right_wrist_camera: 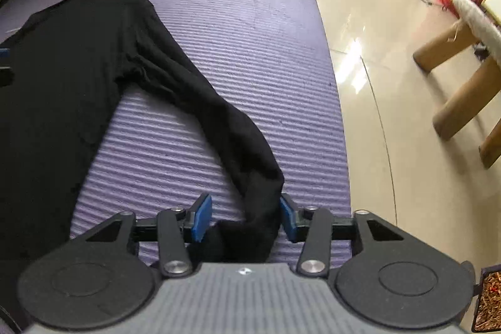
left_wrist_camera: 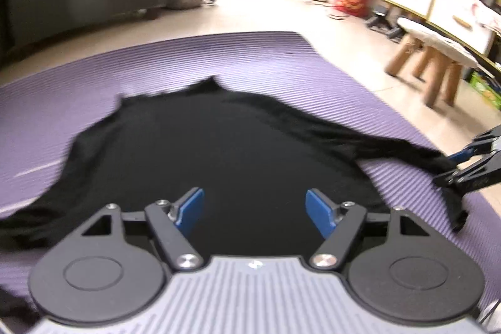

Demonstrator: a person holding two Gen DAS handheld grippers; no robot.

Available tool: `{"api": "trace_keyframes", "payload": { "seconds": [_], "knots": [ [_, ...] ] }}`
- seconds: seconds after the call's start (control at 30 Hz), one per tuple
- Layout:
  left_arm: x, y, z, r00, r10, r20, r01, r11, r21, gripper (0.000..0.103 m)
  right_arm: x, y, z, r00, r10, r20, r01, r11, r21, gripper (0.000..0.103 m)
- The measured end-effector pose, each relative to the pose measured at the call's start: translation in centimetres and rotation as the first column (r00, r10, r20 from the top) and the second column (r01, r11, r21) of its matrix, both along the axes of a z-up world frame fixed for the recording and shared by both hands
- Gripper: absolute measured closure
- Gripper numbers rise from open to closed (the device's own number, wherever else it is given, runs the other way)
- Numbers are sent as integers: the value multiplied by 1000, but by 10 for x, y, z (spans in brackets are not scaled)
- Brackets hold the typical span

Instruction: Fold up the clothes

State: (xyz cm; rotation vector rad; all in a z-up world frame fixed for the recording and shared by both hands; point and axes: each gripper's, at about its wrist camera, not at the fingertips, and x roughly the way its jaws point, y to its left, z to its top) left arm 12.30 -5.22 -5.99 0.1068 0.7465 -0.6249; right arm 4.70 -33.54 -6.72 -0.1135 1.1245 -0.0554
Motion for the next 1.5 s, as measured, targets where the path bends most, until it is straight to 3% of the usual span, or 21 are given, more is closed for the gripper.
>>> {"api": "trace_keyframes", "payload": {
  "seconds": [0.03, 0.23, 0.4, 0.53, 0.6, 0.77, 0.9, 1.03, 1.17, 1.27, 1.33, 1.37, 1.5],
  "knots": [
    [2, -16, -3, 1000, -24, -2, 24, 1000, 2, 28, 1, -3, 2, 1000, -15, 0, 15, 1000, 0, 98],
    [13, -75, -18, 994, -110, -11, 110, 994, 21, 28, 8, -18, 9, 996, -23, 84, 39, 982, -187, 99],
    [27, -93, -26, 990, -135, -36, 135, 991, 5, 28, 14, -13, 15, 979, 44, 199, 39, 917, -397, 101],
    [33, -102, -32, 983, -176, -60, 175, 984, -26, 28, 19, -11, 10, 967, 93, 238, 50, 845, -532, 101],
    [33, -106, -37, 978, -198, -73, 197, 980, -22, 28, 21, -12, 8, 974, 96, 205, 32, 837, -547, 100],
    [40, -107, -35, 976, -207, -66, 206, 978, -28, 28, 21, -19, 3, 990, 65, 124, 4, 873, -488, 99],
    [64, -100, -20, 979, -201, -25, 201, 980, -14, 29, 16, -37, 13, 999, 0, 43, 12, 961, -277, 93],
    [98, -100, -9, 981, -194, -7, 194, 980, 50, 37, 5, -57, 24, 999, -43, 21, 45, 993, -111, 78],
    [119, -120, -7, 965, -262, -15, 262, 956, 136, 38, -6, -83, 43, 987, -134, 90, 132, 991, 28, 77],
    [123, -133, -9, 944, -329, -19, 328, 929, 172, 42, -16, -109, 55, 953, -252, 166, 237, 965, 109, 77],
    [124, -150, -14, 913, -406, -32, 403, 890, 214, 46, -13, -123, 50, 926, -329, 184, 309, 942, 130, 77],
    [124, -152, -15, 909, -416, -35, 413, 884, 220, 47, -10, -130, 46, 919, -353, 176, 328, 932, 153, 77],
    [124, -166, -24, 865, -498, -63, 494, 822, 282, 53, 1, -139, 24, 904, -404, 138, 376, 906, 195, 77]
  ]
}}
